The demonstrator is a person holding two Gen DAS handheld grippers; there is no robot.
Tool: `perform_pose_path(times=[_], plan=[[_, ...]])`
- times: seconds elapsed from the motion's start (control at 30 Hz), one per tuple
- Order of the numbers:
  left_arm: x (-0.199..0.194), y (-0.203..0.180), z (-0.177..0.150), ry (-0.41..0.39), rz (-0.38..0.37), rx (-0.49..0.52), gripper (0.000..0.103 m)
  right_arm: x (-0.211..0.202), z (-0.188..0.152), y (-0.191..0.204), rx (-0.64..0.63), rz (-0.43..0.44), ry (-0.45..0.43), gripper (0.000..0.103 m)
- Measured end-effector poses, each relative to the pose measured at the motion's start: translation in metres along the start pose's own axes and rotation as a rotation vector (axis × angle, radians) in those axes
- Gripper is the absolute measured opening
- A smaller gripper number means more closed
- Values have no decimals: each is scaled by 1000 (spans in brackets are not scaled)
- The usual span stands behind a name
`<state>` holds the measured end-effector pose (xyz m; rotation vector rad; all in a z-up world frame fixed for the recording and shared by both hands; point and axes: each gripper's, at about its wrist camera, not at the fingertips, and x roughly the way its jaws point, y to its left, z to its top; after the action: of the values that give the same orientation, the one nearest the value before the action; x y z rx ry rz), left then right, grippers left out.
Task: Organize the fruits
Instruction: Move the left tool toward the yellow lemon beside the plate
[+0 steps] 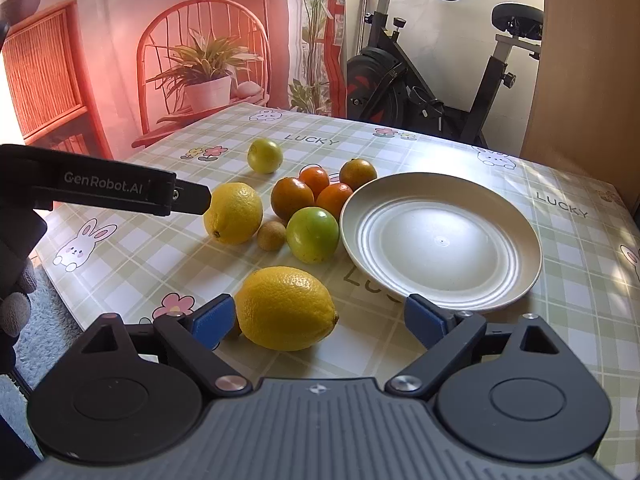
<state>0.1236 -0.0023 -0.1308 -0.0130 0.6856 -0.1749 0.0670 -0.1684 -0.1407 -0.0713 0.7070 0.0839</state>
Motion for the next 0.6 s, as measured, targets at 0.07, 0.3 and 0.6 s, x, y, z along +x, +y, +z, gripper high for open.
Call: perform_pose_path(times=[0.07,0.3,0.6], plan=[[1,-1,0,-7,-23,-3,86,1,-1,1,3,10,7,91],[8,-4,-4,7,-90,10,72,6,-4,0,13,38,31,85],[23,-18,-13,72,-220,66,56,14,-8,-1,48,96,48,78]])
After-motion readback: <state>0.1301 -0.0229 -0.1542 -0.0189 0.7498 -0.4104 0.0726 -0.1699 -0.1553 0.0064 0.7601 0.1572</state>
